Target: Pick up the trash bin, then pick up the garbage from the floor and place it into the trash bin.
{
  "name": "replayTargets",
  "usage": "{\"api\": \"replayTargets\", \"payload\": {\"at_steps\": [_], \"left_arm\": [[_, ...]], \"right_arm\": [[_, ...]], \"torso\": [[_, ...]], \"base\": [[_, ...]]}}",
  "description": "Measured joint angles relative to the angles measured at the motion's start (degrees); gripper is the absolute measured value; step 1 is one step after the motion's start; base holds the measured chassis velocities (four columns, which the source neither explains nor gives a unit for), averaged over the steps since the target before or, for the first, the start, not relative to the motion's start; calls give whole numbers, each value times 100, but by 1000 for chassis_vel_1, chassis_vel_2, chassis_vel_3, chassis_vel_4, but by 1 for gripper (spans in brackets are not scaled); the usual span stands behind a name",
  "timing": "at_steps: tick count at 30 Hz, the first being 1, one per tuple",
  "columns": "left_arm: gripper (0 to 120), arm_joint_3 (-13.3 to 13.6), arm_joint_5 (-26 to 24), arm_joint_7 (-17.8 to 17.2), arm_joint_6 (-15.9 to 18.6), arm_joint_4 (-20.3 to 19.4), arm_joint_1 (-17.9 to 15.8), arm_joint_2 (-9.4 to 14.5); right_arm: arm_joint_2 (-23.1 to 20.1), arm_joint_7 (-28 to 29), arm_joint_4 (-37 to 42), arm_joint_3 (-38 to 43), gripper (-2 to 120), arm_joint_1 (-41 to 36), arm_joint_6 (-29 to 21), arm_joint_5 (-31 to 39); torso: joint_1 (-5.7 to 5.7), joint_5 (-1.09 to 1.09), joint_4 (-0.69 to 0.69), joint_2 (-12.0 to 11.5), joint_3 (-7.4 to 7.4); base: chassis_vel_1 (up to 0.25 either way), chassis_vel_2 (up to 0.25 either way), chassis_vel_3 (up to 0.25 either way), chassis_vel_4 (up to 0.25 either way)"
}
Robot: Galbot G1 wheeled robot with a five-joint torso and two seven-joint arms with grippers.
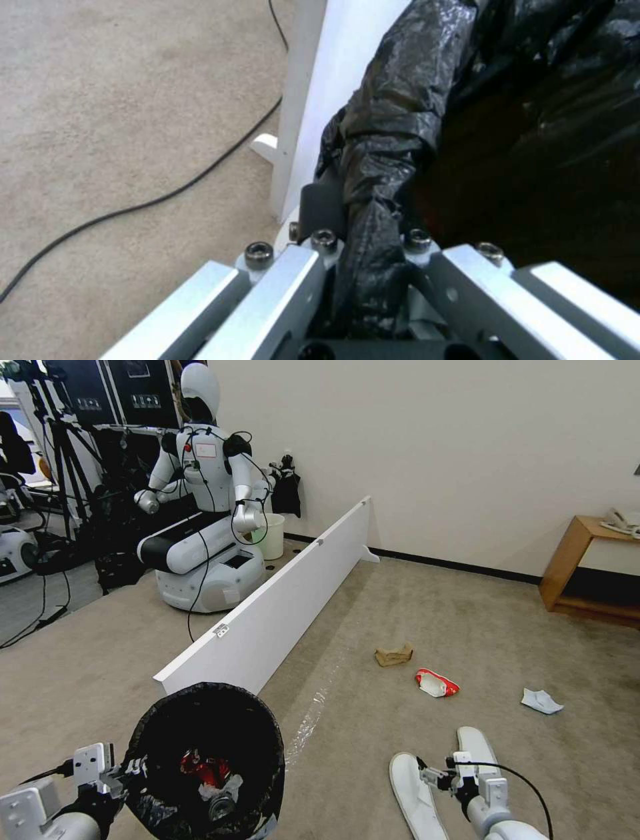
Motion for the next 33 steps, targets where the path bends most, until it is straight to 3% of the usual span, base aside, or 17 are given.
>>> {"api": "replayTargets", "payload": {"at_steps": [13,27,33], "left_arm": [[1,-19,0,-1,0,0,43,-43],[1,-23,13,-2,0,0,43,-78],[1,-21,14,-3,0,0,22,-79]], "right_arm": [[436,96,-1149,-228,100,603,24,-386],[564,132,-1490,-267,100,968,-11,-434],[594,137,-1742,-264,82,1120,-76,-416]], "torso": [[0,1,0,0,0],[0,0,0,0,0],[0,1,0,0,0]], "base": [[0,0,0,0],[0,0,0,0],[0,0,0,0]]}}
